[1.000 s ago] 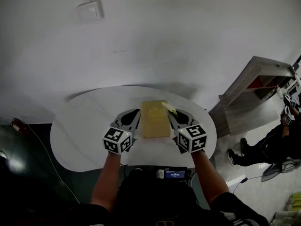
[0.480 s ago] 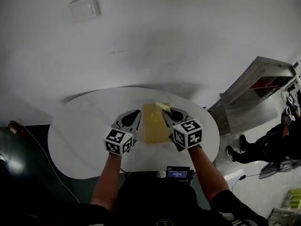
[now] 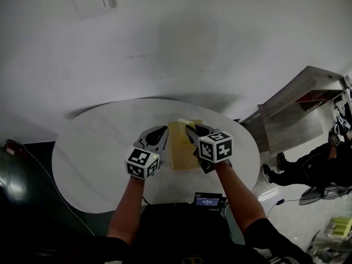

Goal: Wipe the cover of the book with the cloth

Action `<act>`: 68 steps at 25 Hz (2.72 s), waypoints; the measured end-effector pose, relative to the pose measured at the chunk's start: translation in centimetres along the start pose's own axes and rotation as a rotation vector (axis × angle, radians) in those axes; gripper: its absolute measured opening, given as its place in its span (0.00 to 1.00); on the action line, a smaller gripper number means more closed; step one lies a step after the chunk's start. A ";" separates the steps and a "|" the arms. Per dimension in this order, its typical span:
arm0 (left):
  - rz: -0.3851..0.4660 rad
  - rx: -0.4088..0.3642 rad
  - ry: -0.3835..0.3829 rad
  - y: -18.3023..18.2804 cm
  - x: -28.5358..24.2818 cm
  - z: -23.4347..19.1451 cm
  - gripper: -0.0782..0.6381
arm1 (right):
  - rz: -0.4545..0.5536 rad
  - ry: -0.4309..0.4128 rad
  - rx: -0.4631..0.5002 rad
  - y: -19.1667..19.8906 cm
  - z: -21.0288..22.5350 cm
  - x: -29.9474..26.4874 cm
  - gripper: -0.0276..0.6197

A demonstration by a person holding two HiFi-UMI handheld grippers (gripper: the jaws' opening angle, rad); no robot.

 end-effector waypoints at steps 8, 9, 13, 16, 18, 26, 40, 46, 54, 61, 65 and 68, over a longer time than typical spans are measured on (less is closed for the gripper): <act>-0.019 0.035 -0.011 1.2 -0.4 -1.6 0.12 | -0.106 0.007 -0.078 2.4 1.0 -4.3 0.18; -0.022 0.037 -0.011 1.4 -0.4 -1.7 0.12 | -0.117 0.008 -0.092 2.6 1.1 -4.7 0.18; -0.035 0.034 -0.015 2.1 -0.5 -2.3 0.12 | -0.152 -0.003 -0.152 3.5 1.3 -6.4 0.18; -0.036 0.042 -0.020 2.4 -0.7 -2.7 0.12 | -0.180 -0.001 -0.189 3.7 1.4 -7.4 0.18; -0.037 0.046 -0.023 2.4 -0.8 -3.0 0.12 | -0.190 0.002 -0.214 3.9 1.7 -7.9 0.18; -0.037 0.059 -0.031 2.5 -0.8 -3.4 0.12 | -0.237 0.048 -0.257 5.0 3.0 -9.2 0.18; -0.056 0.062 -0.038 3.0 -0.7 -3.7 0.12 | -0.271 0.073 -0.199 5.8 3.8 -9.3 0.18; -0.061 0.063 -0.034 3.1 -0.9 -3.5 0.12 | -0.266 0.084 -0.200 5.8 4.6 -8.6 0.18; -0.060 0.065 -0.030 3.1 -1.2 -3.3 0.12 | -0.254 0.111 -0.204 5.7 6.4 -7.4 0.18; -0.063 0.063 -0.027 3.1 -1.3 -3.1 0.12 | -0.241 0.142 -0.209 5.5 8.2 -6.2 0.18; -0.063 0.067 -0.028 3.3 -1.4 -3.1 0.12 | -0.235 0.161 -0.219 5.6 9.4 -5.6 0.18; -0.063 0.069 -0.029 3.3 -1.5 -3.1 0.12 | -0.227 0.174 -0.224 5.5 10.1 -5.2 0.18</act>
Point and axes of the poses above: the fingertips, and each gripper's own axes: x backward along the fingers, z to its right, y out of its underside, the point moved 2 cm from there along x, backward along the fingers, and after that the axes turned 4 degrees about z, right-handed, at the moved point
